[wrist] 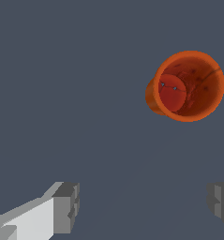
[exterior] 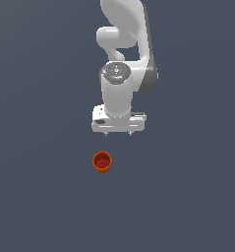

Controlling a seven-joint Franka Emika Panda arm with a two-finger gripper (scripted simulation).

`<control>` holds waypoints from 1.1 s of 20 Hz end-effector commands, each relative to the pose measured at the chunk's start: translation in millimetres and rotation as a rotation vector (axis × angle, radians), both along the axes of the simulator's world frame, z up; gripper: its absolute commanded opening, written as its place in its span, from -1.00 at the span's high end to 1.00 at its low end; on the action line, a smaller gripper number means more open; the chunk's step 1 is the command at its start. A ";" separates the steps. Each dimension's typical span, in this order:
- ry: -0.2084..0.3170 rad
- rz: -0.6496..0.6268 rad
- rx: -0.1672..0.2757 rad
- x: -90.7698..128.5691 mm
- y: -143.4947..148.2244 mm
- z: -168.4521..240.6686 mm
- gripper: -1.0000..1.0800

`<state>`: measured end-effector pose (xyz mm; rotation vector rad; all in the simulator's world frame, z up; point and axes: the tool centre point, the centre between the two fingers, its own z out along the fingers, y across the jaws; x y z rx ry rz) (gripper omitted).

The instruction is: Pick up the object and move it to a goal position.

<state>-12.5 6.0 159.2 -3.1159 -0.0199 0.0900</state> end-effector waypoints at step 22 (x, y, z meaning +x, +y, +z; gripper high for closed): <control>-0.028 0.104 0.003 16.1 -11.7 -4.1 -0.23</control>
